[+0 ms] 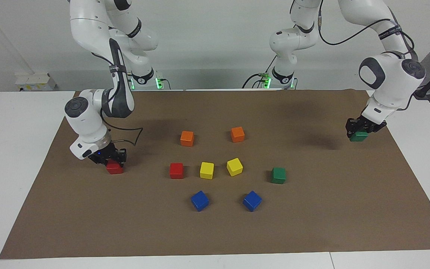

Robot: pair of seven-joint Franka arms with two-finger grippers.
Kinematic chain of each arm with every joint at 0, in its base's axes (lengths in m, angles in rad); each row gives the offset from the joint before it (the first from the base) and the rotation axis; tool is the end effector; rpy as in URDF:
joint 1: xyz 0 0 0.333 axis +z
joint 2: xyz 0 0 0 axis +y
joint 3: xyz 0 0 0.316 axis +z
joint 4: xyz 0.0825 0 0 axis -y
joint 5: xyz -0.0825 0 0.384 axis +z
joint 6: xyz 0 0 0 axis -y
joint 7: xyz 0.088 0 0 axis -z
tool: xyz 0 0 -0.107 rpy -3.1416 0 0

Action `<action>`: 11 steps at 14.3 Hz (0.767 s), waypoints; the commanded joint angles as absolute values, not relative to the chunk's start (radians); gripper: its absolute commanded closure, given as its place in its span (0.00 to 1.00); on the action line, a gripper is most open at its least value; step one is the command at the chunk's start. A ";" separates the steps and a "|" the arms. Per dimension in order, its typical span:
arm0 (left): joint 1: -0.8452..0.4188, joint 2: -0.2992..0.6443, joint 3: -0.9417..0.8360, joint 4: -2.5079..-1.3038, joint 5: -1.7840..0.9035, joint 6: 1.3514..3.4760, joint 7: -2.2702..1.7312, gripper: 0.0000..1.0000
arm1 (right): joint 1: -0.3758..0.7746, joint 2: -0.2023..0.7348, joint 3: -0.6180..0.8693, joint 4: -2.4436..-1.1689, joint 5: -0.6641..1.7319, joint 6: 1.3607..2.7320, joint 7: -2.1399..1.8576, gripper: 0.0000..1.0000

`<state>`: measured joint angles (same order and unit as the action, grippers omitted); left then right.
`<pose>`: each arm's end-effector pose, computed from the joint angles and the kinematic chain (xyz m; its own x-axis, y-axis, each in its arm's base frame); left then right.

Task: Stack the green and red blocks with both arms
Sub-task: 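Lower the red cube with the right gripper while the left gripper carries green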

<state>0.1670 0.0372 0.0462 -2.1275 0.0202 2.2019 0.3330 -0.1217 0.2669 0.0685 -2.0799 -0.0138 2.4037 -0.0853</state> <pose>0.5379 0.1170 0.3956 0.9909 -0.1315 0.0290 -0.1306 -0.9910 -0.0296 0.5878 -0.0323 0.3045 0.9976 0.0389 0.0581 0.0392 -0.9992 -0.0033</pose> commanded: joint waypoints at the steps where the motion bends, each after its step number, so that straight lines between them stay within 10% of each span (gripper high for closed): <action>1: 0.169 -0.009 0.034 -2.290 0.011 2.377 0.363 1.00 | -0.138 0.267 0.078 -2.091 -0.018 2.427 -0.106 0.00; 11: 0.150 0.008 0.028 -2.451 -0.038 2.632 0.357 1.00 | -0.068 0.155 0.083 -1.904 -0.021 2.023 -0.083 0.00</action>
